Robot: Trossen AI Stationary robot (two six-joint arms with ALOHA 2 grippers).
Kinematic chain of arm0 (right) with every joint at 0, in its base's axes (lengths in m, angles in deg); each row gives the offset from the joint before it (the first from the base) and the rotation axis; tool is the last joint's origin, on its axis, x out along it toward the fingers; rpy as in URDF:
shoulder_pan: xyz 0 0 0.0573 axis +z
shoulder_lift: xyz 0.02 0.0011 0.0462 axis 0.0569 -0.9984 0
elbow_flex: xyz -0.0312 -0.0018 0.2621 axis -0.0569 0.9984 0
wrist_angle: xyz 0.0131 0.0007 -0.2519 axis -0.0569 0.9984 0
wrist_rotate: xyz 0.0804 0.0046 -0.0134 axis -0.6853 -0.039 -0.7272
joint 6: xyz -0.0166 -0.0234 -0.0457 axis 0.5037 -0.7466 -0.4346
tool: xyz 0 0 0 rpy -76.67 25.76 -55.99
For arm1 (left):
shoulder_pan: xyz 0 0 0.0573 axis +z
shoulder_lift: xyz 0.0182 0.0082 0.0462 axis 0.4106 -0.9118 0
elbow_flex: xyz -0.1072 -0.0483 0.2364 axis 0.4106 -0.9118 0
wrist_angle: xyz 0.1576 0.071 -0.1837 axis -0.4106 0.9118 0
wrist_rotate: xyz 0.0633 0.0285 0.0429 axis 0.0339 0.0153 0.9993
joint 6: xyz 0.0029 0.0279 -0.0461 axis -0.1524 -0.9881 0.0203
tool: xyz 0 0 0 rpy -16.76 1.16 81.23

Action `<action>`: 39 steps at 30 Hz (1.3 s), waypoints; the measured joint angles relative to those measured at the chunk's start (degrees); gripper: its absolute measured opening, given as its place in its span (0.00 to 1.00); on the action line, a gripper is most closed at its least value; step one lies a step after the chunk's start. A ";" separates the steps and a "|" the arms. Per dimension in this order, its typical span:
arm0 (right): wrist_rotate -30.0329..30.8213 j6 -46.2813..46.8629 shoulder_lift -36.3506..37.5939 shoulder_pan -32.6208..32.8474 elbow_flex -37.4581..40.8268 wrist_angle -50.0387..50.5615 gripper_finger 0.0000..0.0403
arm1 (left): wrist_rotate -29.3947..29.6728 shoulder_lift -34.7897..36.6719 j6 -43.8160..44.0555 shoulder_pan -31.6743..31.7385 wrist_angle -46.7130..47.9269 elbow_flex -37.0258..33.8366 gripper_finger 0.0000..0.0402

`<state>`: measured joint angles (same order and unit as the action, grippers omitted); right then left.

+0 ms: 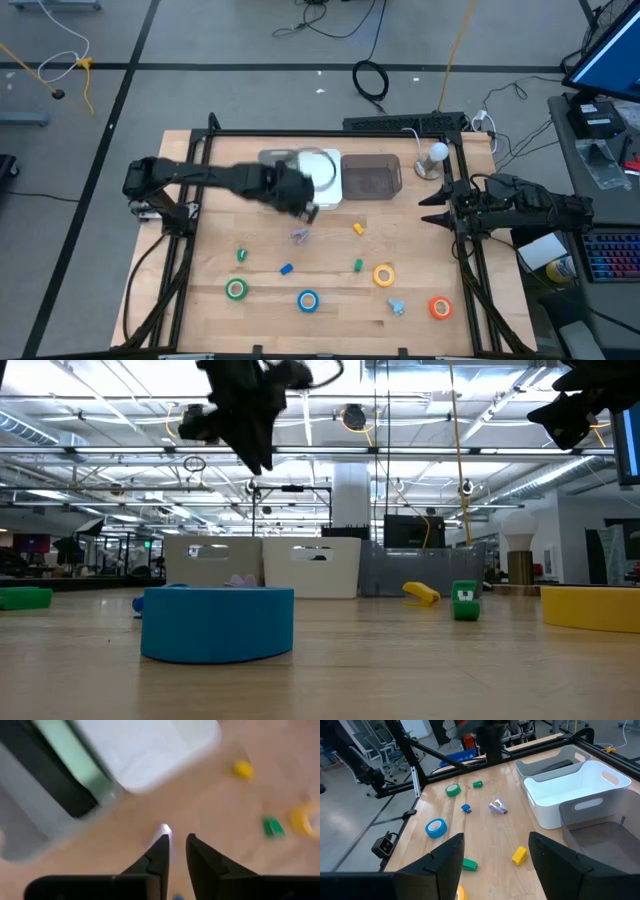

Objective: Pick and place Stapler, Stapler remover, tape
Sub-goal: Put the blue stapler into the gray bin

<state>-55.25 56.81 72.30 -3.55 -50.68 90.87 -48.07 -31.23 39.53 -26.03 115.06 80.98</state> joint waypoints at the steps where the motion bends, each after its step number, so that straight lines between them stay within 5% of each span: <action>1: 0.00 0.00 0.00 0.00 0.00 0.04 0.53 | 0.02 -0.04 0.78 -2.09 -0.06 0.00 0.14; 8: -0.01 -0.40 0.00 0.02 0.00 0.04 0.53 | 0.07 -0.44 7.64 -14.33 -1.10 0.00 0.05; 16: -0.01 -0.66 0.00 0.01 0.00 0.04 0.53 | 1.22 -1.37 13.03 -20.85 -4.40 0.00 0.01; 32: -0.02 -0.50 0.00 0.01 0.00 0.04 0.53 | -3.95 -13.90 8.50 -21.74 -1.96 -0.02 0.51; 39: -0.04 0.17 0.00 0.02 0.00 0.01 0.53 | -7.43 -18.39 8.01 -21.26 4.55 -0.11 0.59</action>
<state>-55.30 56.99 72.30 -3.53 -50.68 90.88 -55.50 -49.62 47.54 -47.29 119.61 80.88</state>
